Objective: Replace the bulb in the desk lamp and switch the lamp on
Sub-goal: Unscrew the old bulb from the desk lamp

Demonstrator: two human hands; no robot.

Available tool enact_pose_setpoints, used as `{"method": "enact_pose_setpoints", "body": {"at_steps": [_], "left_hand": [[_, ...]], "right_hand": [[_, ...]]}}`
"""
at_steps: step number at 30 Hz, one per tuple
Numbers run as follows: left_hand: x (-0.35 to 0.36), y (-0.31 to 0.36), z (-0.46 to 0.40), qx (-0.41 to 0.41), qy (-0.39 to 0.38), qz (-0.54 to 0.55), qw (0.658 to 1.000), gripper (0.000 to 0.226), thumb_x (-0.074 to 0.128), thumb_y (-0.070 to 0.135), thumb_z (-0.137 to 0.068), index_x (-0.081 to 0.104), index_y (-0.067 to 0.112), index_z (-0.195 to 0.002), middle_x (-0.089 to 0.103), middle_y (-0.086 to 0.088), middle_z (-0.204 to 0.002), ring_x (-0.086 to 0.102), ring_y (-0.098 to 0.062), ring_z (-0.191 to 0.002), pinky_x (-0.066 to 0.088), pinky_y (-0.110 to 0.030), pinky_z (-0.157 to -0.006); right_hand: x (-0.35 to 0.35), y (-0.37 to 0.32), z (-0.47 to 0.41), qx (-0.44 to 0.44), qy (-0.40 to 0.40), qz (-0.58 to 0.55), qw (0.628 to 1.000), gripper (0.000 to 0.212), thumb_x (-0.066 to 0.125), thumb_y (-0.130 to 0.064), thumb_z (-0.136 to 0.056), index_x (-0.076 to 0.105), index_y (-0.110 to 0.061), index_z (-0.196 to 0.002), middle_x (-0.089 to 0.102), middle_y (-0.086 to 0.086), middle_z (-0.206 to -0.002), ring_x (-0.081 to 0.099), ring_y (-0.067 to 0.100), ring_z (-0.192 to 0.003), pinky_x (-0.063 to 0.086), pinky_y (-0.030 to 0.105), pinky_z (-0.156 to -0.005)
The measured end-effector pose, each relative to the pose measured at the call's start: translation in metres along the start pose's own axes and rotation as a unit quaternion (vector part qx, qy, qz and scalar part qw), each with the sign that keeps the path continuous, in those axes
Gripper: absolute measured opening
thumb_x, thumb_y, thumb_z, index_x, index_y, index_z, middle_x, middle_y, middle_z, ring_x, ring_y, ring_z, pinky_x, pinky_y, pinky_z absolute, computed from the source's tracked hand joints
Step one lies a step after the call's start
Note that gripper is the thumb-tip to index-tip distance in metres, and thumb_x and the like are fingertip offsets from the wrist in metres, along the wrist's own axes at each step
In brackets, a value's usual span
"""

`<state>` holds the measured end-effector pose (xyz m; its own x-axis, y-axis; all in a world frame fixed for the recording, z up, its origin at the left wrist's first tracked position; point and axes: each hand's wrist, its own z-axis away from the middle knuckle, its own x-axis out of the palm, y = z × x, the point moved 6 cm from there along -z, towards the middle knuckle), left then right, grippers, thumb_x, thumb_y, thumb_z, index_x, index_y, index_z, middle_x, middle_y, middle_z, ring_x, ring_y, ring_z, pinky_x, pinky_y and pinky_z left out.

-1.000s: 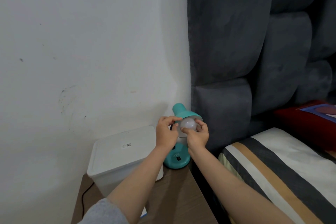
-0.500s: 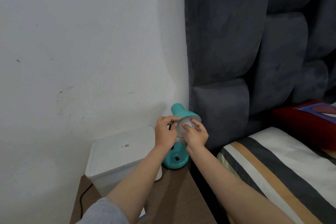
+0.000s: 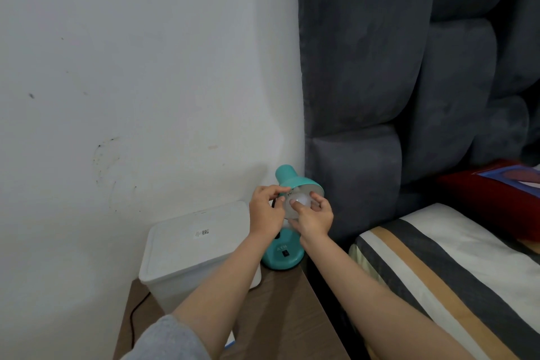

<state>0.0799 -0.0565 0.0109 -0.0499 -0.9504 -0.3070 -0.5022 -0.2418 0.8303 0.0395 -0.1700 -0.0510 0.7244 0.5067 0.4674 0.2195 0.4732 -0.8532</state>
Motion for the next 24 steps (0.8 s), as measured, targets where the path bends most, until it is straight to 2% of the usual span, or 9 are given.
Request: {"method": "enact_pose_setpoints", "body": {"at_steps": [2, 3, 6, 9, 14, 19, 24], "left_hand": [[0.000, -0.001, 0.000, -0.004, 0.000, 0.000, 1.000, 0.032, 0.058, -0.003, -0.083, 0.070, 0.026, -0.089, 0.057, -0.003, -0.101, 0.060, -0.005, -0.087, 0.042, 0.000, -0.079], [0.000, -0.001, 0.000, -0.005, -0.001, 0.000, 1.000, 0.032, 0.058, -0.003, -0.083, 0.070, 0.025, -0.089, 0.057, -0.003, -0.101, 0.059, -0.005, -0.087, 0.042, 0.000, -0.079], [-0.001, 0.000, 0.000, -0.004, -0.001, -0.003, 1.000, 0.030, 0.058, -0.002, -0.084, 0.070, 0.025, -0.090, 0.057, -0.002, -0.102, 0.059, -0.003, -0.087, 0.042, -0.001, -0.078], [0.000, 0.000, 0.001, -0.003, -0.003, -0.002, 1.000, 0.029, 0.058, -0.001, -0.084, 0.069, 0.025, -0.091, 0.057, -0.002, -0.103, 0.058, -0.003, -0.088, 0.043, -0.005, -0.078], [-0.001, 0.000, 0.000, -0.004, -0.001, -0.006, 1.000, 0.029, 0.058, -0.001, -0.084, 0.070, 0.025, -0.091, 0.057, -0.001, -0.103, 0.059, -0.005, -0.089, 0.042, -0.003, -0.077], [-0.002, 0.001, 0.000, -0.003, -0.001, -0.017, 1.000, 0.030, 0.057, -0.003, -0.083, 0.071, 0.021, -0.092, 0.058, -0.003, -0.102, 0.060, -0.009, -0.089, 0.043, -0.002, -0.078], [-0.008, 0.008, 0.006, -0.005, -0.020, -0.056, 0.998, 0.029, 0.055, -0.002, -0.084, 0.070, 0.017, -0.100, 0.062, -0.003, -0.105, 0.057, -0.011, -0.093, 0.043, -0.018, -0.086]], "right_hand": [[-0.001, 0.002, -0.001, 0.008, 0.011, 0.014, 1.000, 0.062, 0.079, -0.001, -0.069, 0.053, -0.009, -0.124, 0.061, 0.010, -0.121, 0.063, 0.025, -0.101, 0.058, 0.039, -0.082], [-0.002, 0.003, -0.001, 0.012, 0.015, 0.018, 1.000, 0.063, 0.081, -0.002, -0.068, 0.053, -0.006, -0.125, 0.062, 0.011, -0.120, 0.064, 0.025, -0.099, 0.058, 0.038, -0.082], [-0.004, 0.003, -0.001, 0.014, 0.010, 0.025, 1.000, 0.061, 0.083, -0.006, -0.066, 0.055, -0.006, -0.121, 0.063, 0.011, -0.115, 0.064, 0.025, -0.096, 0.057, 0.035, -0.074], [-0.003, 0.002, 0.001, 0.021, -0.013, 0.026, 0.999, 0.058, 0.081, -0.008, -0.069, 0.051, -0.017, -0.117, 0.058, 0.007, -0.111, 0.064, 0.027, -0.096, 0.059, 0.037, -0.064], [-0.005, 0.006, 0.001, 0.007, -0.022, 0.037, 0.999, 0.056, 0.077, 0.001, -0.069, 0.048, -0.024, -0.110, 0.059, 0.014, -0.115, 0.066, 0.033, -0.096, 0.059, 0.037, -0.062], [-0.010, 0.004, 0.003, -0.045, -0.032, 0.076, 0.996, 0.061, 0.078, -0.003, -0.067, 0.051, -0.034, -0.112, 0.062, 0.011, -0.114, 0.065, 0.029, -0.099, 0.056, 0.049, -0.086], [-0.020, -0.002, 0.017, -0.077, -0.037, 0.138, 0.987, 0.054, 0.080, -0.011, -0.066, 0.054, -0.035, -0.107, 0.065, 0.009, -0.110, 0.065, 0.026, -0.097, 0.056, 0.044, -0.087]]}}
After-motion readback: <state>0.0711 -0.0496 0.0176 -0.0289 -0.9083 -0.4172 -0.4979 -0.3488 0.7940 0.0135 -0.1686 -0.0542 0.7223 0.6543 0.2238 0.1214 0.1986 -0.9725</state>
